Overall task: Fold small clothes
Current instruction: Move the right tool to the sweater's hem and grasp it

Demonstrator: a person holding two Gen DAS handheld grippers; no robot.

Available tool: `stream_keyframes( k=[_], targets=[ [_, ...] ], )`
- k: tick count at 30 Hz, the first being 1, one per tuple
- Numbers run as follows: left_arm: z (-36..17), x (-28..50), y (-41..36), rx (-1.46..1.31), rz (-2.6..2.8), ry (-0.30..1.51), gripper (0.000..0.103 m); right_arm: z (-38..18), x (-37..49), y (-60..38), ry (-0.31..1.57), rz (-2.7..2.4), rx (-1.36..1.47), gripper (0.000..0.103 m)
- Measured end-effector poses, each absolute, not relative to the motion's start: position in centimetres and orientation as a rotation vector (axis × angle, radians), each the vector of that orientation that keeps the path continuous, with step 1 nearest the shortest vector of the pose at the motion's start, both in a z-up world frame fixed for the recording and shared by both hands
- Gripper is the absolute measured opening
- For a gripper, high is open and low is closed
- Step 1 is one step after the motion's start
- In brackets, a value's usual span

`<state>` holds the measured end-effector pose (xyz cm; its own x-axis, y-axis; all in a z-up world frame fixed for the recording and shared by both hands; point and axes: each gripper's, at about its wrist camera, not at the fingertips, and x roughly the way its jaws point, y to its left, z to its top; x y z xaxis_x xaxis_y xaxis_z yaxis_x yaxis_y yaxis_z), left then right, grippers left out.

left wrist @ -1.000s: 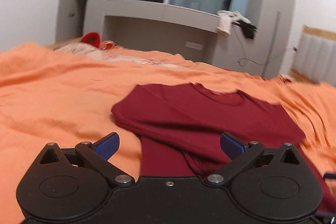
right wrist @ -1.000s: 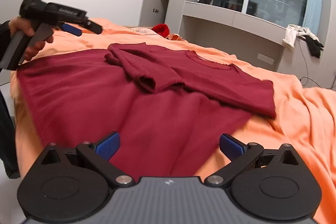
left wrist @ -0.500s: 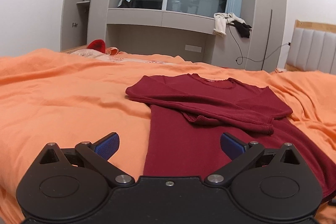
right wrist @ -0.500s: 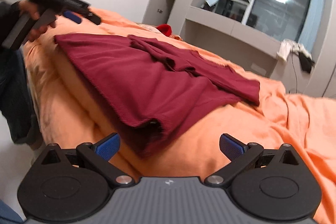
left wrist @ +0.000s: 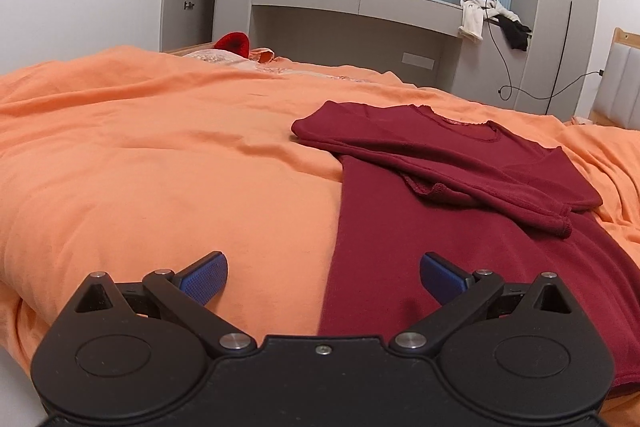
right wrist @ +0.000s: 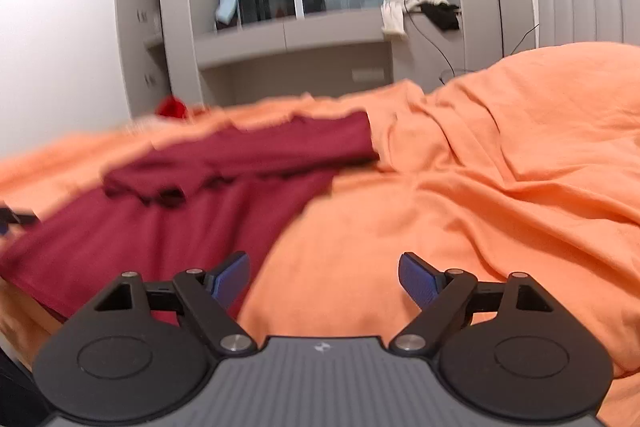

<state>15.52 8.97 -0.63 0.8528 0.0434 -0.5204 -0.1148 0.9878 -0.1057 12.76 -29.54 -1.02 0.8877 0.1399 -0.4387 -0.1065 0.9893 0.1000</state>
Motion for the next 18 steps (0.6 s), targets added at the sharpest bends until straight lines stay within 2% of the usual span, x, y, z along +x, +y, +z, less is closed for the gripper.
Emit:
stream_keyframes(
  k=[10, 18],
  targets=[
    [-0.7, 15.4, 9.0, -0.123, 0.087, 0.55, 0.102, -2.3, 10.9, -23.6, 0.422, 0.223, -0.136, 0.085],
    [-0.7, 15.4, 8.5, -0.11, 0.091, 0.553, 0.102, -2.7, 9.5, -21.0, 0.378, 0.195, -0.278, 0.08]
  ],
)
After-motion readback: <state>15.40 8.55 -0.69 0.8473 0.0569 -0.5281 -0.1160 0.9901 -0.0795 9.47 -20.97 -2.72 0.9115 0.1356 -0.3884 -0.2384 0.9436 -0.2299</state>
